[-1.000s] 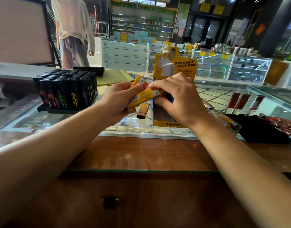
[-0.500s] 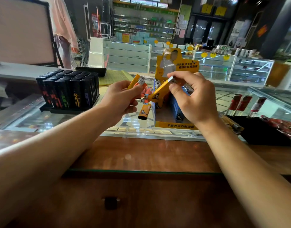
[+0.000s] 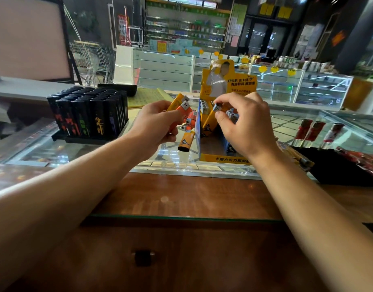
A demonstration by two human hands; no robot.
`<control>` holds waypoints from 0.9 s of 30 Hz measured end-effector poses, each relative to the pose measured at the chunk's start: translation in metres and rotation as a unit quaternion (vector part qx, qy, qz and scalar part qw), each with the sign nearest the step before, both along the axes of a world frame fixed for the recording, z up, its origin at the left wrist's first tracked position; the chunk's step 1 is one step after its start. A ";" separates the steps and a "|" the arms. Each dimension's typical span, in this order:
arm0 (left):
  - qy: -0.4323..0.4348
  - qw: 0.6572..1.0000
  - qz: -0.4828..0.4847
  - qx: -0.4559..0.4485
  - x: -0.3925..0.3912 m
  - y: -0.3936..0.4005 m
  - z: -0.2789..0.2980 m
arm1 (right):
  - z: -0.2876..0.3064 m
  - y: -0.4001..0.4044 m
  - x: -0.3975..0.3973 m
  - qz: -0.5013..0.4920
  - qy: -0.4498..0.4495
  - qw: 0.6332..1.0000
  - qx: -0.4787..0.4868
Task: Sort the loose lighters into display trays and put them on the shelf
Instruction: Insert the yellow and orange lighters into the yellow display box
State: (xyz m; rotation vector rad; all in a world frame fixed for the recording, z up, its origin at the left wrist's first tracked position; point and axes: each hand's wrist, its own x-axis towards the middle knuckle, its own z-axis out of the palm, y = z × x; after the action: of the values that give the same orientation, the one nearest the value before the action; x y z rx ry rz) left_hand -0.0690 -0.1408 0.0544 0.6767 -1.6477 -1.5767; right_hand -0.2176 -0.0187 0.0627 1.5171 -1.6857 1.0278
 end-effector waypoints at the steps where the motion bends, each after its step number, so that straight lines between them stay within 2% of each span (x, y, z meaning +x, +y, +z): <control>1: -0.002 1.000 -0.002 -0.002 0.000 0.000 0.000 | -0.001 -0.002 0.000 -0.001 0.007 1.000 0.007; 9: -0.011 1.000 -0.018 -0.018 0.001 0.001 -0.001 | -0.006 -0.016 -0.005 -0.058 0.067 0.996 0.025; 14: -0.017 0.999 -0.028 -0.029 0.002 0.001 -0.001 | -0.006 -0.016 -0.005 -0.095 0.047 0.993 0.042; 22: -0.018 0.999 -0.027 -0.040 0.001 -0.002 -0.003 | -0.009 -0.015 -0.006 -0.097 0.074 0.990 0.073; 27: -0.007 0.998 -0.032 -0.050 0.001 -0.002 -0.003 | -0.009 -0.012 -0.008 -0.091 0.059 0.993 0.045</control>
State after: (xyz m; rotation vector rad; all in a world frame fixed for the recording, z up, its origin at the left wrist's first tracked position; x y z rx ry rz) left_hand -0.0677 -0.1427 0.0512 0.5904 -1.7614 -1.5250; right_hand -0.2253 -0.0304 0.0532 1.4201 -1.7691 0.7612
